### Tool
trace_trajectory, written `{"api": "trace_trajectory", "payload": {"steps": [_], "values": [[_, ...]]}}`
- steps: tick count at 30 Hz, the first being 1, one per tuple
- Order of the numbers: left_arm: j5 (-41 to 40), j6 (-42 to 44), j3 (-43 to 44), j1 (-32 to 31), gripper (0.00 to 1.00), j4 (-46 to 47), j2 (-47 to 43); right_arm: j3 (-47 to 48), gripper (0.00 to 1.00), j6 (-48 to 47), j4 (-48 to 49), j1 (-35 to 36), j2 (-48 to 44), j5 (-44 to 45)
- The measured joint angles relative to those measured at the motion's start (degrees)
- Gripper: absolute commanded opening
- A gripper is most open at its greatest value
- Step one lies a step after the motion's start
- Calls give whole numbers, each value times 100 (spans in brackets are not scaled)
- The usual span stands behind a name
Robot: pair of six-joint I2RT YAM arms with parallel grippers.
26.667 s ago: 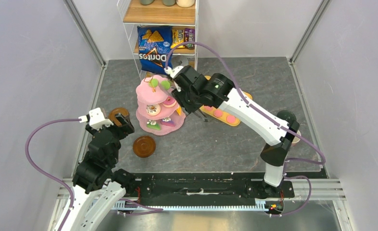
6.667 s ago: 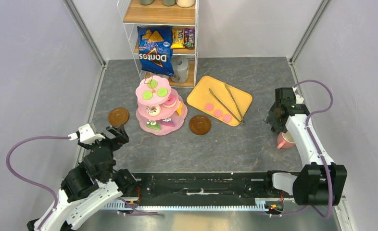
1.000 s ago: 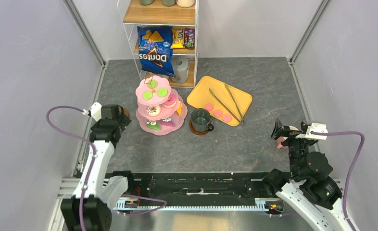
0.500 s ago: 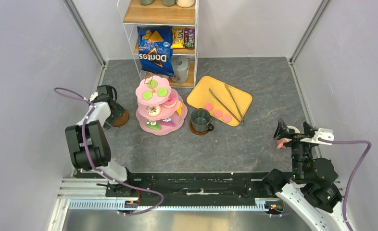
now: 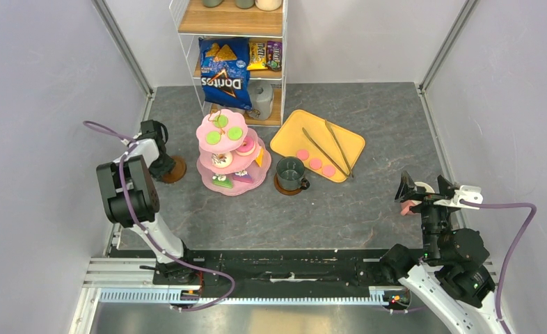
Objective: Serve the afternoon tea
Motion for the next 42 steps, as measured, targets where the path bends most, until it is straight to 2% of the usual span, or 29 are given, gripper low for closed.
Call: {"api": "trace_trajectory", "payload": {"steps": [7, 12, 15, 20, 25, 36, 42], "values": [[28, 2, -149, 13, 42, 42, -122, 0, 97, 2, 4, 0, 0, -31], [234, -170, -1056, -61, 41, 11, -951, 0, 97, 7, 4, 0, 0, -48], [407, -400, -1722, -341, 41, -140, -1683, 0, 97, 31, 0, 0, 0, -50], [632, -1040, -2712, -1309, 40, -697, -3042, 2, 97, 66, -2, 0, 0, -48], [566, -1792, -2999, -2570, 40, -1069, -3530, 2, 97, 90, -13, 0, 0, -46], [164, -3075, -2708, -4966, 40, -1320, -3071, 2, 97, 94, -50, 0, 0, -46], [-52, -3541, -2531, -5740, 40, -1506, -2848, 2, 97, 94, -50, 0, 0, -46]]}}
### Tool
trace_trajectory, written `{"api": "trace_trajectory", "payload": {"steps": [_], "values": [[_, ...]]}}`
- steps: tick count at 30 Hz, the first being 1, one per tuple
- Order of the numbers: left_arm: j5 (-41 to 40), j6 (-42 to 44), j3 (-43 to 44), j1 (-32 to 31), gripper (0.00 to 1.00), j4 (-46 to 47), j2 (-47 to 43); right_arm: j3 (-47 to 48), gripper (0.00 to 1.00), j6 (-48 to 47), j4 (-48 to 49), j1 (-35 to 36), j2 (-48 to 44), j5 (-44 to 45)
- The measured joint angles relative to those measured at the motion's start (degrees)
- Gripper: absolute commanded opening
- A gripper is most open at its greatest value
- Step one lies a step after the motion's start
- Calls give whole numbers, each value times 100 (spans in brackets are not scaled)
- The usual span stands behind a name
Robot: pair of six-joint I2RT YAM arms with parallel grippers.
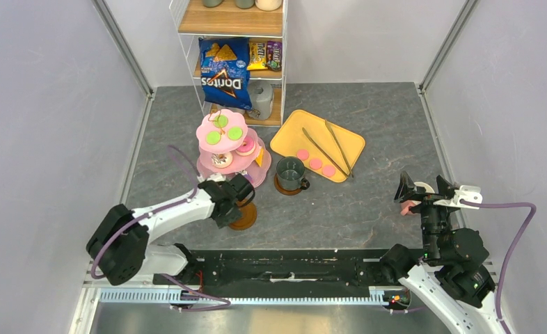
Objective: Serve the afternoon tea
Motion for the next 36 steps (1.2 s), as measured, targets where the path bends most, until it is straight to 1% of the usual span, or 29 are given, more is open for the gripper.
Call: {"api": "trace_trajectory", "payload": {"steps": [5, 7, 14, 16, 17, 18, 20, 23, 26, 29, 32, 36], "values": [[-251, -118, 581, -636, 40, -170, 584, 0, 97, 0, 0, 0, 0, 0], [-306, -142, 802, -798, 40, -160, 754, 0, 97, 0, 0, 0, 0, -2], [-420, -168, 1244, -1021, 40, 4, 1305, 0, 97, -2, 0, 0, 0, -2], [-433, -168, 1381, -1093, 44, -9, 1467, 0, 97, -2, 0, 0, 0, -2], [-446, -170, 1440, -1130, 49, -26, 1484, 0, 97, -2, 0, 0, 0, -2], [-470, -173, 1480, -1152, 53, -52, 1471, 0, 97, -2, 0, 0, 0, -2], [-590, -210, 1508, -1193, 58, -105, 1311, 0, 97, 0, 0, 0, 0, -2], [-776, -282, 1499, -1196, 63, -319, 848, 0, 97, -2, 0, 0, 0, -4], [-925, -345, 1364, -1165, 64, -389, 363, 0, 97, -2, 0, 0, 0, -4], [-940, -361, 966, -1001, 65, -356, 20, 0, 97, -2, 0, 0, 0, -4], [-826, -282, 511, -656, 65, -258, -111, 0, 97, -2, 0, 0, 0, -4], [-647, -26, 92, -214, 60, -11, -168, 0, 97, -2, -2, 0, 0, -4]]}}
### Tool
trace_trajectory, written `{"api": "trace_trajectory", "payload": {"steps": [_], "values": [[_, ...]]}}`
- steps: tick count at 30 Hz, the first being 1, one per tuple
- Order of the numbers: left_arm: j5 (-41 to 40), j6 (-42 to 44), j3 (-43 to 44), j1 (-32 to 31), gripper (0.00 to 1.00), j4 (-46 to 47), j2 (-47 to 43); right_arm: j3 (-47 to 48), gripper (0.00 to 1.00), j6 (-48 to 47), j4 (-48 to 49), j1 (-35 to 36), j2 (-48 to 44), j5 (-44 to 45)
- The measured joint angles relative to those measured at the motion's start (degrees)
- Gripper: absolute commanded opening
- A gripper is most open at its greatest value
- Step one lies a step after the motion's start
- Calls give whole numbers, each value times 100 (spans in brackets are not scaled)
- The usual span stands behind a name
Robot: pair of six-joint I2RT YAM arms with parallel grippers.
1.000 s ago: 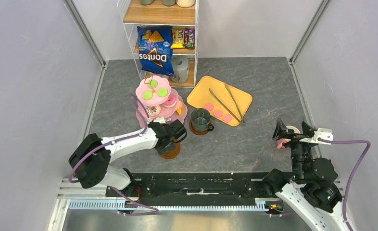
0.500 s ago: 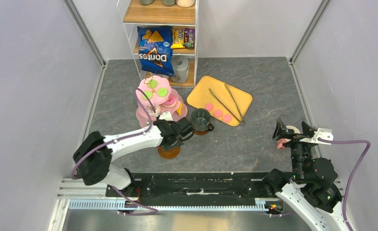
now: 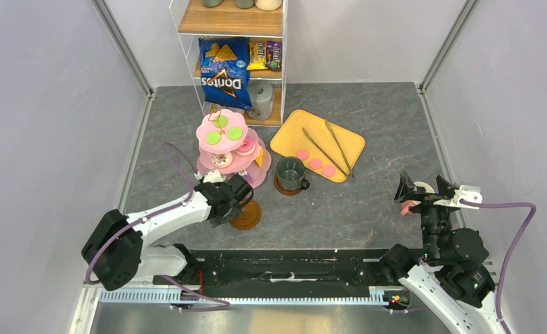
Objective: Serve the afternoon tea
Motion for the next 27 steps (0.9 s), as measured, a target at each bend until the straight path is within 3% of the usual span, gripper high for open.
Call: {"api": "trace_trajectory", "payload": {"steps": [11, 27], "values": [[678, 391, -151, 57, 44, 822, 271, 0, 97, -2, 2, 0, 0, -24], [870, 295, 175, -332, 38, 1362, 793, 0, 97, -2, 0, 0, 0, -42]]}}
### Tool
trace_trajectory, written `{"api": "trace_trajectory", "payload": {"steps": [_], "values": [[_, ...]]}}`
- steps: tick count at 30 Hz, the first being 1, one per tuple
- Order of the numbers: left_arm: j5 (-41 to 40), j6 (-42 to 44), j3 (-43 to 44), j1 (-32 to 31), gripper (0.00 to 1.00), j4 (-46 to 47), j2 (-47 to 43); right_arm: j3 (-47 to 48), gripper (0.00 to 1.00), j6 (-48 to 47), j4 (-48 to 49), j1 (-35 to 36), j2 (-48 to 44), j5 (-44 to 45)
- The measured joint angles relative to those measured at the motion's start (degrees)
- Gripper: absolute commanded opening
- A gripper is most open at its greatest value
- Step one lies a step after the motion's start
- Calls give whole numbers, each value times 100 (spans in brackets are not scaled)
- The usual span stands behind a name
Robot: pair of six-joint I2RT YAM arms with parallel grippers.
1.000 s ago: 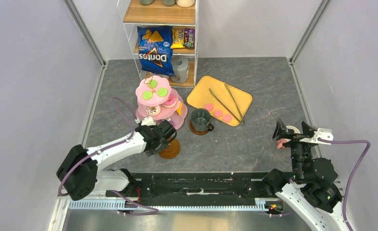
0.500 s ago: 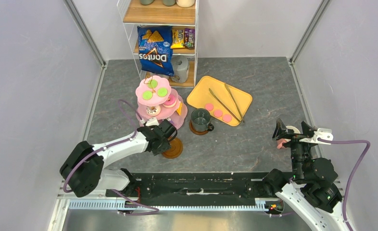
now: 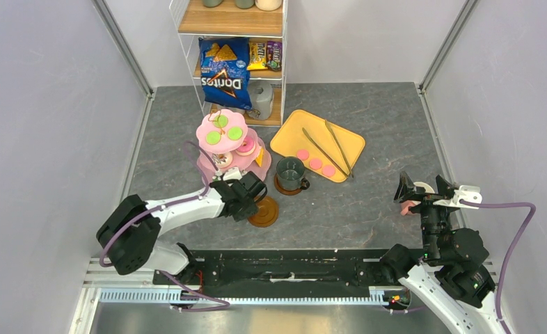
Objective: Serve the afternoon tea
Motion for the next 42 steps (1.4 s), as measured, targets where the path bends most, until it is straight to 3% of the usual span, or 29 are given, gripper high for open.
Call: {"api": "trace_trajectory", "payload": {"steps": [8, 21, 30, 33, 42], "values": [[-2, -50, 166, -46, 38, 2, 190, 0, 97, 0, 0, 0, 0, -2], [-337, -74, 282, -83, 64, -396, -306, 85, 97, 111, -160, 0, 162, -74], [-1268, 483, 702, -83, 100, -870, -1840, 1316, 97, 1152, -1244, 2, 2625, -260], [-1746, 831, 756, -83, 100, -1137, -2529, 1711, 97, 1792, -1711, 0, 3622, -444], [-3180, 1926, 758, -76, 100, -1665, -4675, 2068, 97, 2964, -2490, -208, 5163, -964]]}}
